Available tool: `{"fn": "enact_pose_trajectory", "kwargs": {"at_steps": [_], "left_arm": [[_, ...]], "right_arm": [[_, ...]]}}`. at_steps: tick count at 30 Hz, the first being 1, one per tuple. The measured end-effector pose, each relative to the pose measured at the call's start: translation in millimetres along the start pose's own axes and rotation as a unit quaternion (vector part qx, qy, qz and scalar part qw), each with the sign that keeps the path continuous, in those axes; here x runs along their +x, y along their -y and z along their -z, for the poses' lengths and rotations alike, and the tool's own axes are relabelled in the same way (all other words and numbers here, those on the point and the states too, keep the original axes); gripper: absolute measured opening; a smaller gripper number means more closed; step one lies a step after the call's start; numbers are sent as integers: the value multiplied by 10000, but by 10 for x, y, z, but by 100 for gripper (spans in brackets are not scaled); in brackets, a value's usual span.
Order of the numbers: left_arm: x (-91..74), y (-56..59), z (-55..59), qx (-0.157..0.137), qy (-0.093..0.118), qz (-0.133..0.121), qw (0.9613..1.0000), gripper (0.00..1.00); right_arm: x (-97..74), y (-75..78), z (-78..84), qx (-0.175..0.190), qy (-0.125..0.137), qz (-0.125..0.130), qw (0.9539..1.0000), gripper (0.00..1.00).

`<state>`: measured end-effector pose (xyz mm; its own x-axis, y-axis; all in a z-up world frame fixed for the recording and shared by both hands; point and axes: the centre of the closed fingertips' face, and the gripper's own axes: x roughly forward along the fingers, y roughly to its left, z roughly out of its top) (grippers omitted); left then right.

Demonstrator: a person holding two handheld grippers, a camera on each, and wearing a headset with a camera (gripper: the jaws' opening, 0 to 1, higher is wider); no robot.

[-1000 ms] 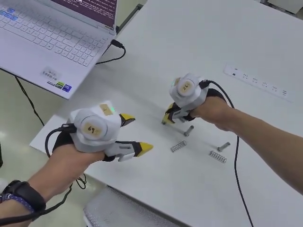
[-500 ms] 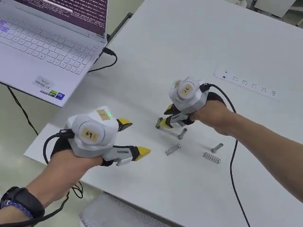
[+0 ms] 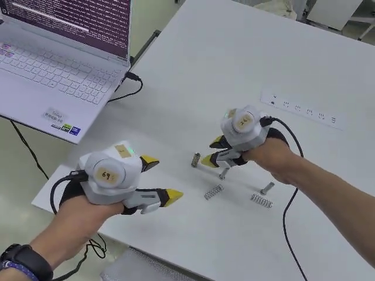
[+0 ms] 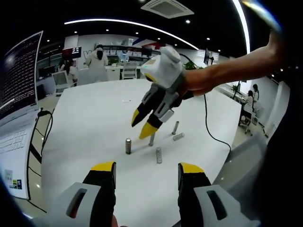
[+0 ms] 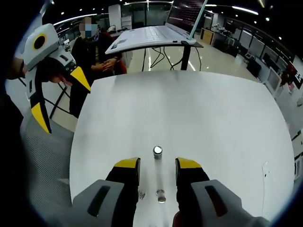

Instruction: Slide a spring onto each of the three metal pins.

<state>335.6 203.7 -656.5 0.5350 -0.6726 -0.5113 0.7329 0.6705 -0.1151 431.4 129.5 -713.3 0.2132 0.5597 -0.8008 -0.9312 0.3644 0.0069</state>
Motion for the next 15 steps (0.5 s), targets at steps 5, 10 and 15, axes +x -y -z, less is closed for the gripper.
{"fn": "enact_pose_trajectory", "kwargs": {"at_steps": [5,10,15], "left_arm": [[-16,3,-9,-38,19,-45,10000,47],[-17,20,-20,-62,40,-62,10000,47],[-12,38,-51,-38,56,-56,10000,47]], "right_arm": [[-144,5,-15,173,291,158,9993,29],[-298,7,-20,211,503,335,9979,32],[-450,13,-4,296,685,529,9958,32]]}}
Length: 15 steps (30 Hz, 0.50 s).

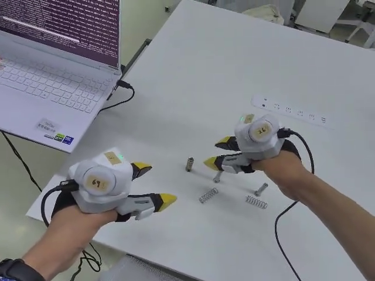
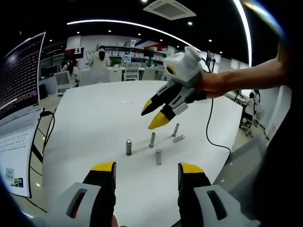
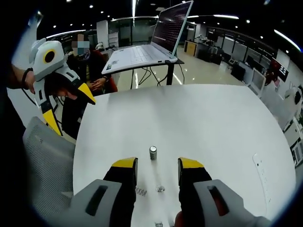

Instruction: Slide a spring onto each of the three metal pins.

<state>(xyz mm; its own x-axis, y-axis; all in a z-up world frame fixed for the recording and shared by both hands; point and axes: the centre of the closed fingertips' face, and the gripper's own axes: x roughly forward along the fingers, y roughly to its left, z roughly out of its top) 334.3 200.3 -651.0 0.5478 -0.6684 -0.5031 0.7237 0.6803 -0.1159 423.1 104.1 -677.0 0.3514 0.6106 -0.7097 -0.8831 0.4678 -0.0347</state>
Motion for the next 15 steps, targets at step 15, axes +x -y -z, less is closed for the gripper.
{"fn": "enact_pose_trajectory", "kwargs": {"at_steps": [15], "left_arm": [[9,26,-85,64,76,24,9999,48]], "right_arm": [[-476,-43,135,241,330,517,9978,36]]}}
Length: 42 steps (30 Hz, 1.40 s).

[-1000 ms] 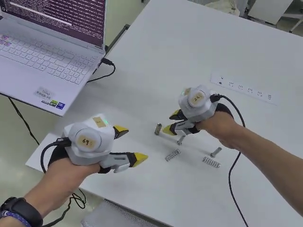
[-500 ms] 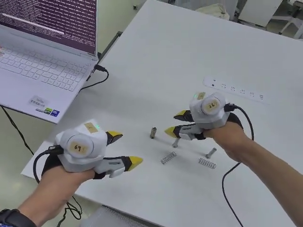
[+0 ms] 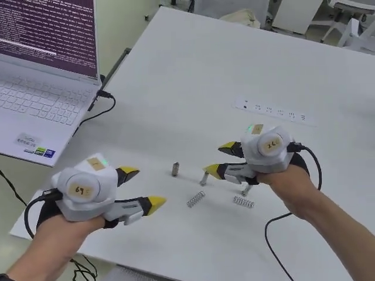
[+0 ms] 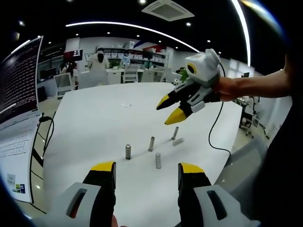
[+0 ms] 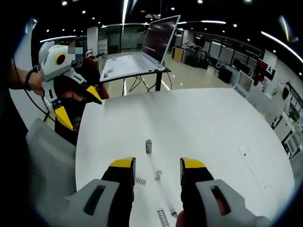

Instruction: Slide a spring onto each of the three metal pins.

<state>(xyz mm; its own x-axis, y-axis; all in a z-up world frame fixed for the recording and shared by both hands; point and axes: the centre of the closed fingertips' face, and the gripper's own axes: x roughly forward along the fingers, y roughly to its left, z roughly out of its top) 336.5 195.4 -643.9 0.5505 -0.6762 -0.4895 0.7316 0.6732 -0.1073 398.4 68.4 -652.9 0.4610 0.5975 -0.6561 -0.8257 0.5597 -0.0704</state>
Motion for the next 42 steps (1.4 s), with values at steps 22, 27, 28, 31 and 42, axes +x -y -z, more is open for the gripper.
{"fn": "enact_pose_trajectory", "kwargs": {"at_steps": [22,27,28,31,42], "left_arm": [[7,-37,-110,137,21,4,9999,48],[25,-23,-159,128,49,14,9999,49],[29,-13,-163,134,44,24,9999,49],[44,23,-185,146,31,61,9999,49],[120,44,-126,152,-37,154,9998,50]], "right_arm": [[-584,-171,449,855,251,595,9942,46],[-691,-228,523,1101,374,727,9905,48],[-700,-238,544,1129,364,739,9902,48],[-754,-280,626,1208,327,795,9889,49],[-879,-343,835,1466,317,932,9843,51]]}}
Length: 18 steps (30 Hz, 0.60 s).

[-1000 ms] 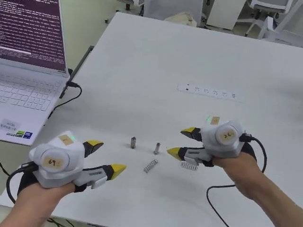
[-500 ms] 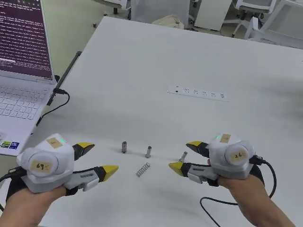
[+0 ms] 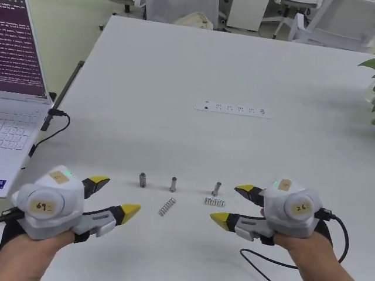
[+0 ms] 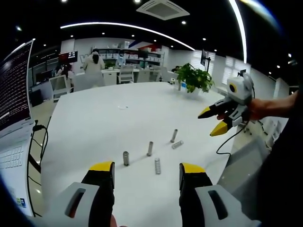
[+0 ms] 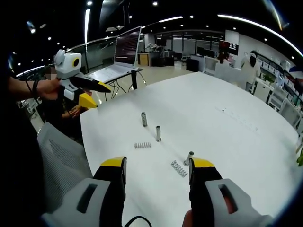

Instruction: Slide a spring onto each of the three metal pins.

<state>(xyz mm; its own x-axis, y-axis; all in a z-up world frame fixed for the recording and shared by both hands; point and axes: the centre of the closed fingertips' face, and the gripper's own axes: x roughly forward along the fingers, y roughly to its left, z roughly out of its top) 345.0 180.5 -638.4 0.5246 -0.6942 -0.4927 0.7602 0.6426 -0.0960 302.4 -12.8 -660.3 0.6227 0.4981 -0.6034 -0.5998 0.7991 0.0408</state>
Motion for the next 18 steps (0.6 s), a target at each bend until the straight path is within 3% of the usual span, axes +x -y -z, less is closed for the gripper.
{"fn": "enact_pose_trajectory", "kwargs": {"at_steps": [18], "left_arm": [[53,-14,35,10,-111,81,9999,53]], "right_arm": [[-218,48,126,401,17,217,9990,55]]}}
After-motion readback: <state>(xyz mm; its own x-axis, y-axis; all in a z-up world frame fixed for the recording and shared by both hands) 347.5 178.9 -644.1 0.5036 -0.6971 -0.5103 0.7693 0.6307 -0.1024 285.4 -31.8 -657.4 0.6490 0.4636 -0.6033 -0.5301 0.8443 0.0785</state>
